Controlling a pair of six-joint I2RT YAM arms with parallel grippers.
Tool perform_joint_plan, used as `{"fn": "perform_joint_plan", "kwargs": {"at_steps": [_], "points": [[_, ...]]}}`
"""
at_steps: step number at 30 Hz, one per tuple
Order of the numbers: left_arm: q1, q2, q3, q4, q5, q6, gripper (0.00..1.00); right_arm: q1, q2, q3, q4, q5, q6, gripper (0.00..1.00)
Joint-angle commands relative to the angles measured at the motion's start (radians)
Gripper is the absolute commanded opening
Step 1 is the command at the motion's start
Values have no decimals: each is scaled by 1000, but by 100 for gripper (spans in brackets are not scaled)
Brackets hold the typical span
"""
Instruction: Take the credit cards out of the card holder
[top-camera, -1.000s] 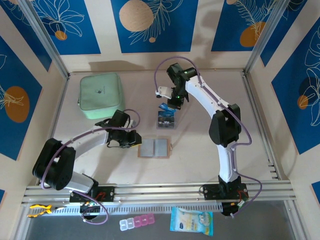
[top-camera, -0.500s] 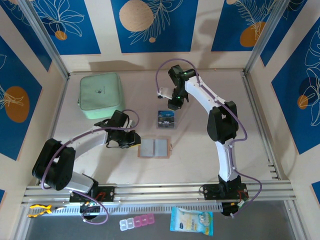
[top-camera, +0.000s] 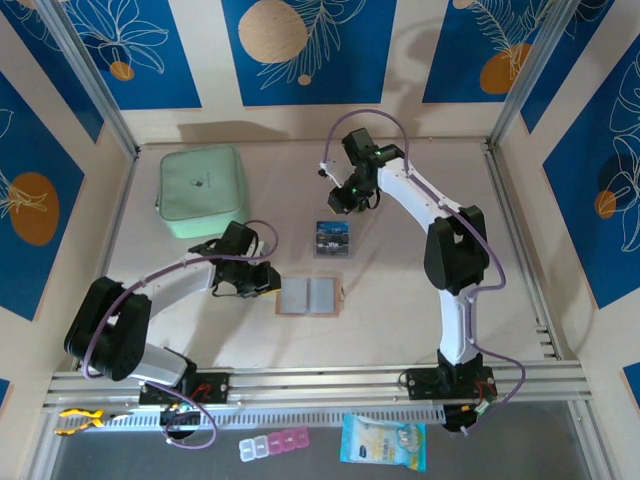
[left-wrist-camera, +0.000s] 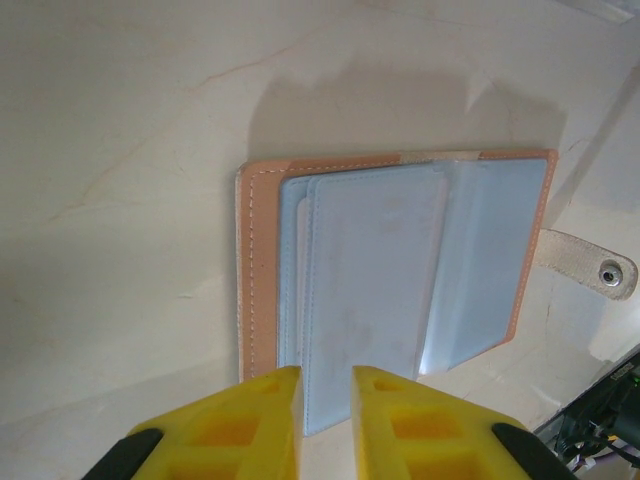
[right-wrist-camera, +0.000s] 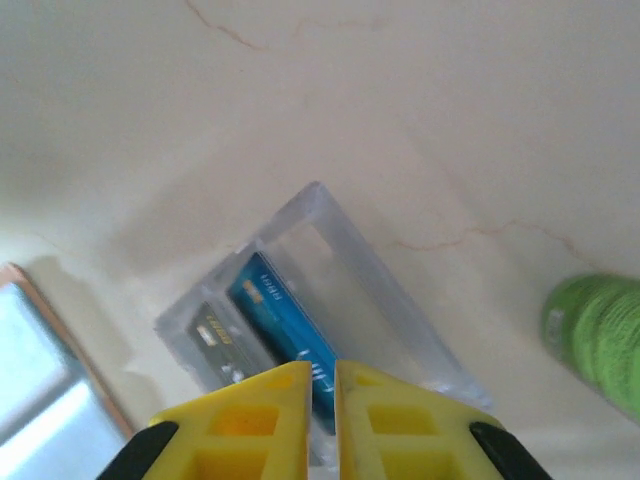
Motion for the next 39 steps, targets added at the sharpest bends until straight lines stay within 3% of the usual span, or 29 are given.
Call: {"fn": "perform_joint_plan", "kwargs": {"at_steps": [1, 7, 11, 21, 33, 39], "points": [[11, 4, -14, 15, 17, 8, 20, -7, -110, -125, 165, -126, 369, 16], [12, 22, -12, 28, 28, 7, 17, -10, -177, -329, 295, -256, 780, 9], [12, 45, -5, 17, 33, 13, 14, -2, -191, -420, 317, -359, 916, 9], [11, 80, -34, 55, 69, 2, 6, 131, -305, -627, 429, -340, 1029, 12], [11, 108, -53, 44, 34, 24, 2, 229, -305, -743, 525, -350, 1105, 29], [11, 117, -61, 47, 29, 28, 2, 260, -286, -775, 553, -342, 1109, 30]]}}
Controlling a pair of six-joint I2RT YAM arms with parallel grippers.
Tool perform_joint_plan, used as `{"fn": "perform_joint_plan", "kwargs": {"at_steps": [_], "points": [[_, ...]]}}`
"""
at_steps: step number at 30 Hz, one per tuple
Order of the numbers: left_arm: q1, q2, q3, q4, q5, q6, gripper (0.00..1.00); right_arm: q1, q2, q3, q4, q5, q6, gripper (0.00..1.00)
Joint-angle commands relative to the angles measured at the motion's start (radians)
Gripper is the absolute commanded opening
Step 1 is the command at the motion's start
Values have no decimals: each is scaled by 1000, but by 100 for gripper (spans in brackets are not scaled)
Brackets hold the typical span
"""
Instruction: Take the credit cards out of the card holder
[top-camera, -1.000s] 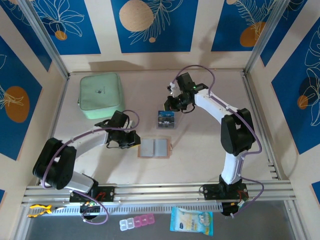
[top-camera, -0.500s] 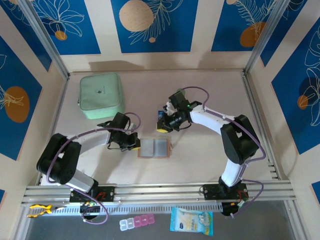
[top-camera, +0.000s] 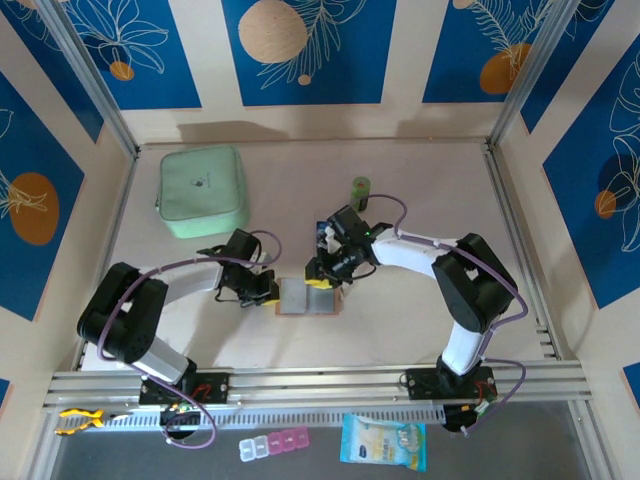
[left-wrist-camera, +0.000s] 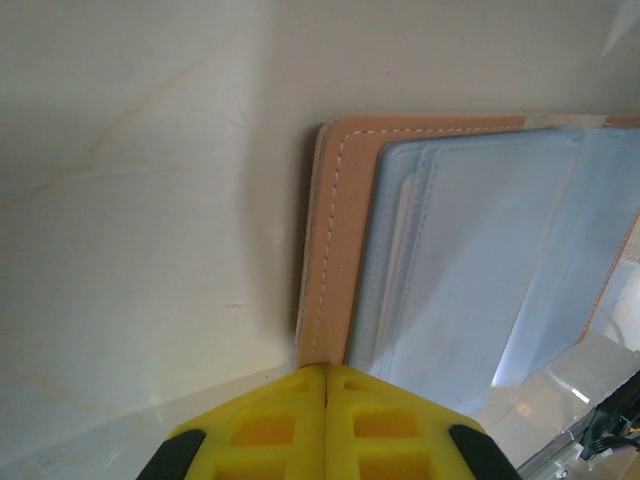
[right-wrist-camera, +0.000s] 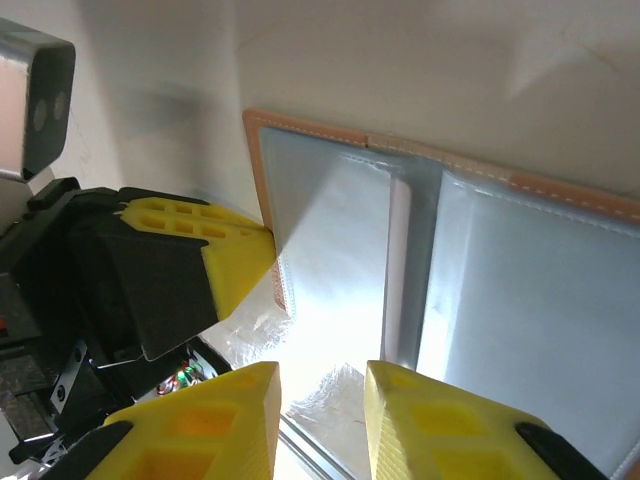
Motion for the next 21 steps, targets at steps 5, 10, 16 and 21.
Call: {"fn": "perform_joint_plan", "kwargs": {"at_steps": [5, 10, 16, 21], "points": [[11, 15, -20, -5, -11, 25, 2, 39, 40, 4, 42, -28, 10, 29], [12, 14, -22, -9, -11, 23, 2, 64, 77, 36, 31, -26, -1, 29], [11, 18, -20, -9, -10, 25, 2, 84, 117, 78, 24, -24, -8, 27], [11, 17, -19, -11, -10, 25, 2, 96, 151, 108, 10, -20, -17, 27]]}}
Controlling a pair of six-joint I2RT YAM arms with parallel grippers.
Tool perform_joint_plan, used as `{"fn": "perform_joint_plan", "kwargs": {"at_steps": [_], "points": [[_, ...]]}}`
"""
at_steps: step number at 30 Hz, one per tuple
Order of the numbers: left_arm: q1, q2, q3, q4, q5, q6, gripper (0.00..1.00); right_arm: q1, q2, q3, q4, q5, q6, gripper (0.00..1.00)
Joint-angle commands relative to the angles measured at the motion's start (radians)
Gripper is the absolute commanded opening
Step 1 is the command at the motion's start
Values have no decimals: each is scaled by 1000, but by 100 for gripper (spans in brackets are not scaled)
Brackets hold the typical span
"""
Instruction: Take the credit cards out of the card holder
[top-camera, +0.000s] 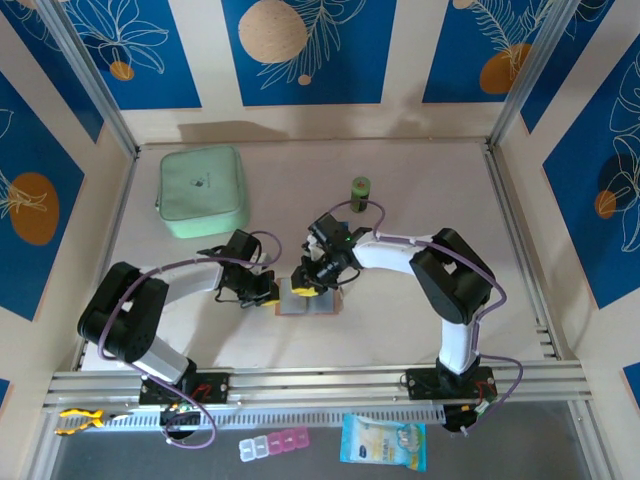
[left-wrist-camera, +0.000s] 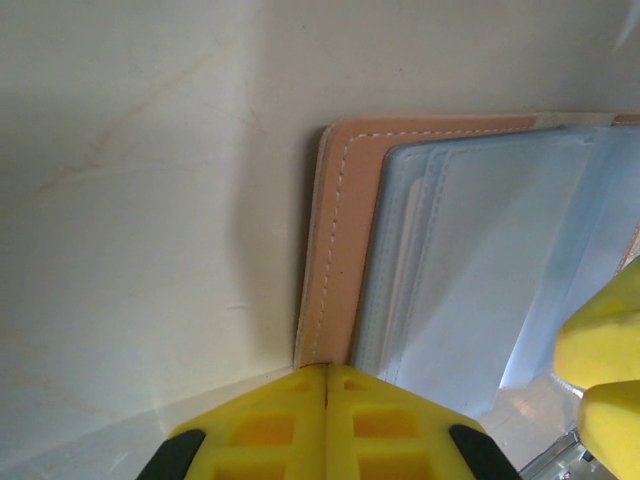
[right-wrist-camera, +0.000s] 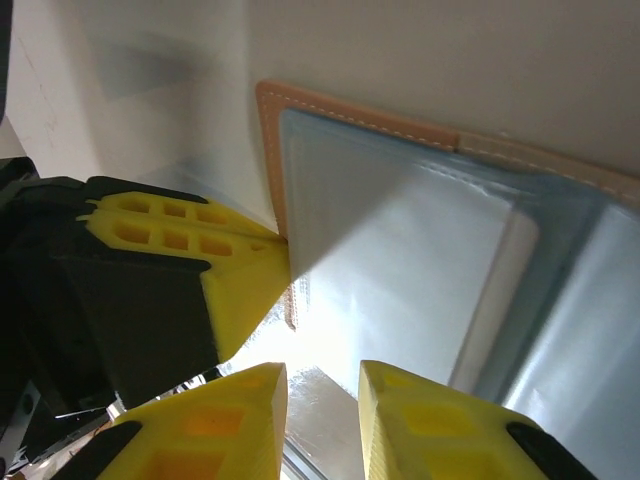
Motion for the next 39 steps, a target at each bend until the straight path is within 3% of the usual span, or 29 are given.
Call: {"fn": "perform_joint_plan", "kwargs": {"at_steps": [1, 23, 39], "points": [[12, 14, -15, -16, -10, 26, 2, 13, 33, 36, -29, -11, -19, 27], [11, 16, -14, -25, -11, 29, 2, 21, 8, 29, -154, 108, -80, 25], [13, -12, 20, -61, -16, 33, 3, -16, -34, -73, -32, 30, -65, 24]]}}
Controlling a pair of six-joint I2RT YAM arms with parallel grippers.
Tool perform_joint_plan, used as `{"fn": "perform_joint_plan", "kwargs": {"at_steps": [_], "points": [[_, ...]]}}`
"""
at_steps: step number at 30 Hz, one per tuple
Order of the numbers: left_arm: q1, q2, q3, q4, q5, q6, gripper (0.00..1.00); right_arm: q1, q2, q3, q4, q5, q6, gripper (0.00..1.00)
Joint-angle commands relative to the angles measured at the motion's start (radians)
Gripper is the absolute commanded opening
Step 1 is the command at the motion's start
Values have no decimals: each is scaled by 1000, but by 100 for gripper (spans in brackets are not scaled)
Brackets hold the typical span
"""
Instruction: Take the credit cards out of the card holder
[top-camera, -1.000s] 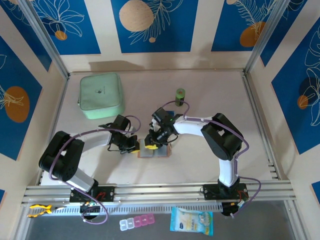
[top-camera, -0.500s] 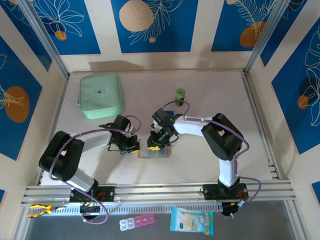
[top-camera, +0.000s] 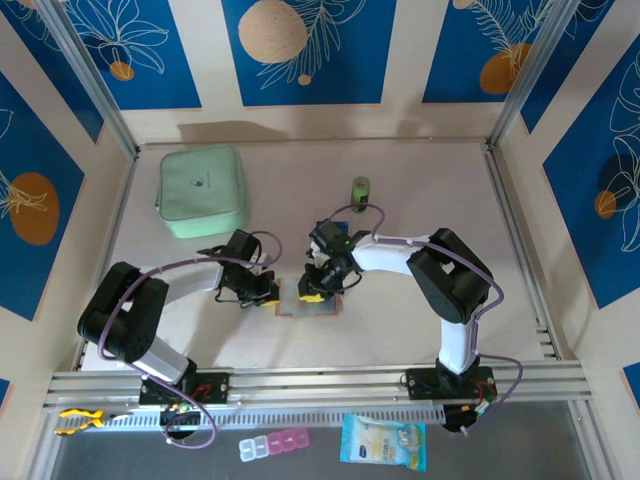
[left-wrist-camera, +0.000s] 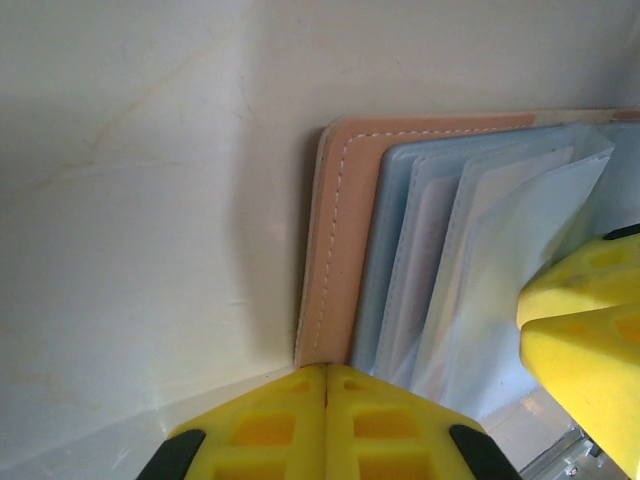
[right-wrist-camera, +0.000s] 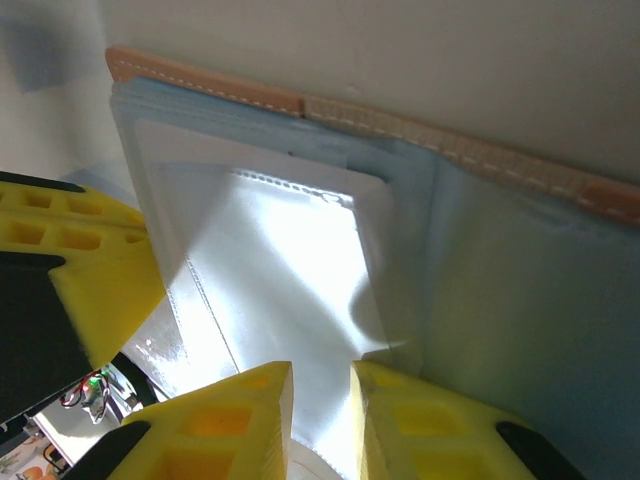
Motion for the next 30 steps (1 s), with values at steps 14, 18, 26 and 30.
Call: {"fn": "perform_joint_plan", "kwargs": {"at_steps": [14, 18, 26, 30], "points": [[-10, -122, 54, -18, 15, -75, 10, -75, -43, -163, 237, -174, 48, 24], [-31, -121, 69, -1, 17, -101, 15, -87, -44, -184, 268, -191, 59, 24], [-76, -43, 51, 104, 45, -154, 28, -94, -42, -198, 289, -202, 70, 24], [-85, -15, 34, 144, 48, -172, 31, -94, -44, -198, 291, -201, 70, 24]]}}
